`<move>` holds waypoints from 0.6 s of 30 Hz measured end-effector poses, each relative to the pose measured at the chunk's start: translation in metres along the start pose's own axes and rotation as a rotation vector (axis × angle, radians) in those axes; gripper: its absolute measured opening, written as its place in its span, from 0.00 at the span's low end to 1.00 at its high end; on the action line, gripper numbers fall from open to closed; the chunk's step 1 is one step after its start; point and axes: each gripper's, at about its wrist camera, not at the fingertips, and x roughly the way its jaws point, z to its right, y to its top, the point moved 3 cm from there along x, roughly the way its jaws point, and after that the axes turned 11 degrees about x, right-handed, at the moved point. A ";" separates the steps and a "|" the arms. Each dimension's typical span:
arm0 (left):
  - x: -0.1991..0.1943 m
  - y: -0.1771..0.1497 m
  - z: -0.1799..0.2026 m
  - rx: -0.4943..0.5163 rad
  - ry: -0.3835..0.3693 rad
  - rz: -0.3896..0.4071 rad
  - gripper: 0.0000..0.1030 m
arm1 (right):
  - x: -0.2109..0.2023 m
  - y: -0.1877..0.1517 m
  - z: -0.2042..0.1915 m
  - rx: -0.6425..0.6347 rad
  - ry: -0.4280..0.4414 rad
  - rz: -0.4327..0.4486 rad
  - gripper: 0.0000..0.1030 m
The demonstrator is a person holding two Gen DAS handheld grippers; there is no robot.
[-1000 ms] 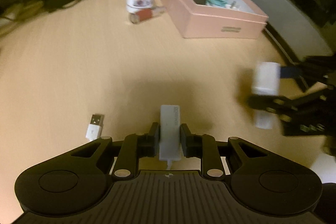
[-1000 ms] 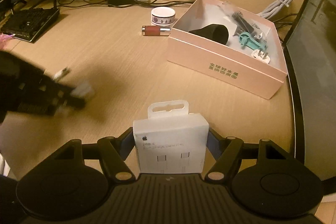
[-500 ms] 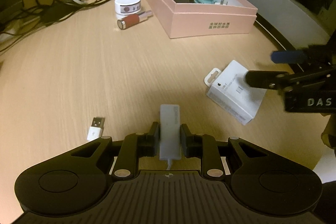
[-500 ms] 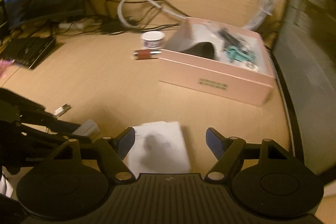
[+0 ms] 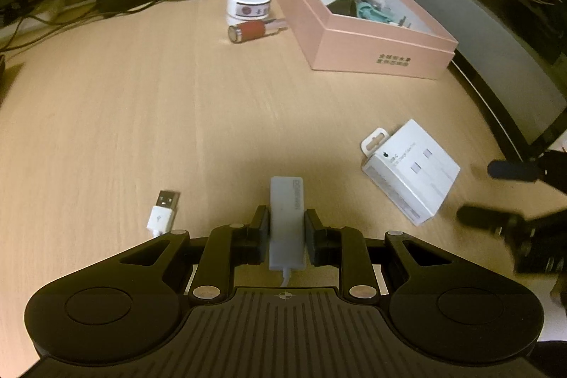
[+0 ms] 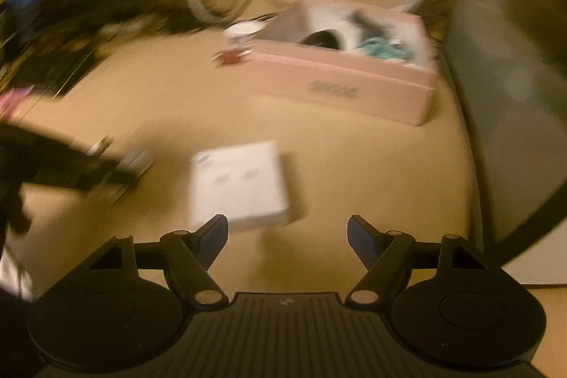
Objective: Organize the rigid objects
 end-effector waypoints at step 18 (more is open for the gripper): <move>-0.008 -0.010 -0.003 -0.003 0.024 0.001 0.24 | 0.057 0.028 -0.042 -0.090 -0.040 -0.008 0.80</move>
